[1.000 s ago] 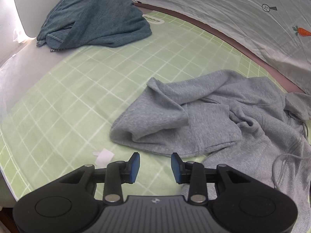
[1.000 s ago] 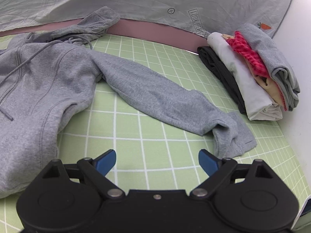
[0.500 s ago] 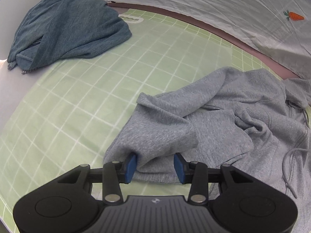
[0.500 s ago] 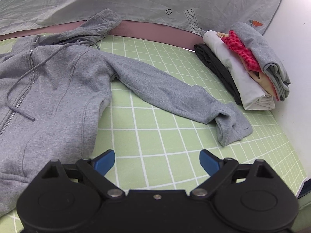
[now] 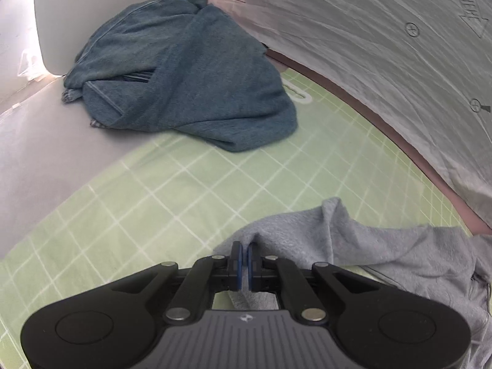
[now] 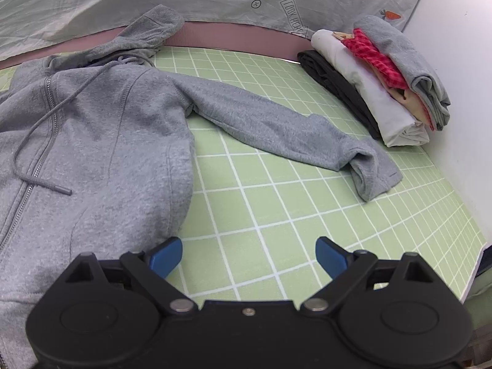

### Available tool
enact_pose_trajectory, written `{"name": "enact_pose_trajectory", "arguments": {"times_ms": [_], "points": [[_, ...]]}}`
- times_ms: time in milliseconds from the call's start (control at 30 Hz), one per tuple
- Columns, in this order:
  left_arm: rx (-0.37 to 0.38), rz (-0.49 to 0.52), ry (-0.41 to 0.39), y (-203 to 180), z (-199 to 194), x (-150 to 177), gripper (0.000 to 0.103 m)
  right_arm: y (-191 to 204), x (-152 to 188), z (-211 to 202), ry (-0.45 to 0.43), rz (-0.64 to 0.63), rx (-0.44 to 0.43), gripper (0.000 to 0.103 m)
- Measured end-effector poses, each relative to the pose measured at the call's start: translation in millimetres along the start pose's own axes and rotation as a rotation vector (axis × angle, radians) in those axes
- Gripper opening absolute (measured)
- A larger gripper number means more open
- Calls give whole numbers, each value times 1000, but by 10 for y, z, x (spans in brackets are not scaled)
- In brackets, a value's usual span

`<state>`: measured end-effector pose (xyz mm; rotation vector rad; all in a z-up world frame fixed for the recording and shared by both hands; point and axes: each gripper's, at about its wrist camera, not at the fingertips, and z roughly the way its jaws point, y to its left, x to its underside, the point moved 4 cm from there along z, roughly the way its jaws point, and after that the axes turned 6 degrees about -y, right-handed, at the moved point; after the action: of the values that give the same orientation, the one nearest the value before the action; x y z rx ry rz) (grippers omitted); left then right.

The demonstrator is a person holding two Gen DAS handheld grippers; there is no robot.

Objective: Fold clothes
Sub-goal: 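Grasp the hoodie hem with the left gripper and tug it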

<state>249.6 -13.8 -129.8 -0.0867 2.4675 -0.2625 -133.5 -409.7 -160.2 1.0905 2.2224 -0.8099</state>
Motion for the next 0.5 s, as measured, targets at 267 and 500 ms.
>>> {"name": "enact_pose_trajectory", "arguments": {"times_ms": [267, 500], "points": [[56, 77, -26, -103, -163, 116, 22, 122, 30, -37, 6, -12, 40, 94], [63, 277, -77, -418, -263, 340, 23, 111, -80, -181, -72, -23, 43, 94]]}}
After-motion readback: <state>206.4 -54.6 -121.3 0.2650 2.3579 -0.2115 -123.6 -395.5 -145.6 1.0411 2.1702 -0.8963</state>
